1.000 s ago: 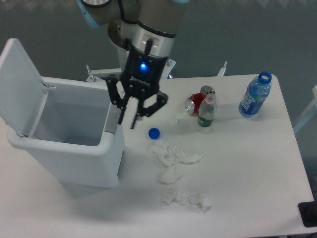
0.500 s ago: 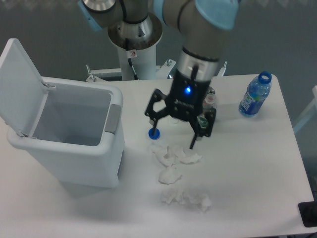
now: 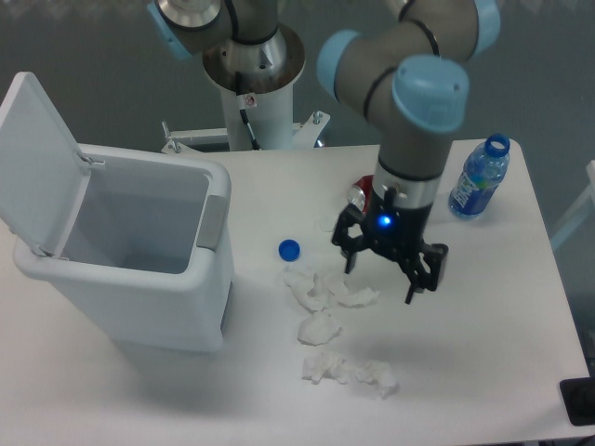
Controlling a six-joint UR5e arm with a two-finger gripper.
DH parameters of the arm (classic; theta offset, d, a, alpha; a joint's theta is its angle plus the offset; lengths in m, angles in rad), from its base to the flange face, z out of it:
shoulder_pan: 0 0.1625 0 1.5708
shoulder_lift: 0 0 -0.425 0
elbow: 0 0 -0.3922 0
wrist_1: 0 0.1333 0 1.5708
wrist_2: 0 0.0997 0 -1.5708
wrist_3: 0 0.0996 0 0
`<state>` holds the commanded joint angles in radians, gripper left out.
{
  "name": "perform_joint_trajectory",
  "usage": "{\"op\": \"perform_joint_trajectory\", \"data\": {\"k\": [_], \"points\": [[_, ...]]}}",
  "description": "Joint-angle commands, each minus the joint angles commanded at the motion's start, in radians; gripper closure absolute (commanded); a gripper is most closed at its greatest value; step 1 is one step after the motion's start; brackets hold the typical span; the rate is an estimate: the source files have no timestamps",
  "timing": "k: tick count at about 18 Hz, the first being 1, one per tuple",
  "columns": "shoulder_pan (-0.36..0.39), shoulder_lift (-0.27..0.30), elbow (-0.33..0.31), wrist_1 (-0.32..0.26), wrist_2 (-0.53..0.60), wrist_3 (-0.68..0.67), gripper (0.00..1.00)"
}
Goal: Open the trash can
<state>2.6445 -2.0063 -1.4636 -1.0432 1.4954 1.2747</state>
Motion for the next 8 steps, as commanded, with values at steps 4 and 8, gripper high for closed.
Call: {"op": "perform_joint_trajectory", "data": {"k": [4,8], "points": [[0.009,-0.049,0.029,0.003,0.023,0.035,0.00],[0.006,-0.052,0.025,0.002,0.074,0.074,0.00]]}}
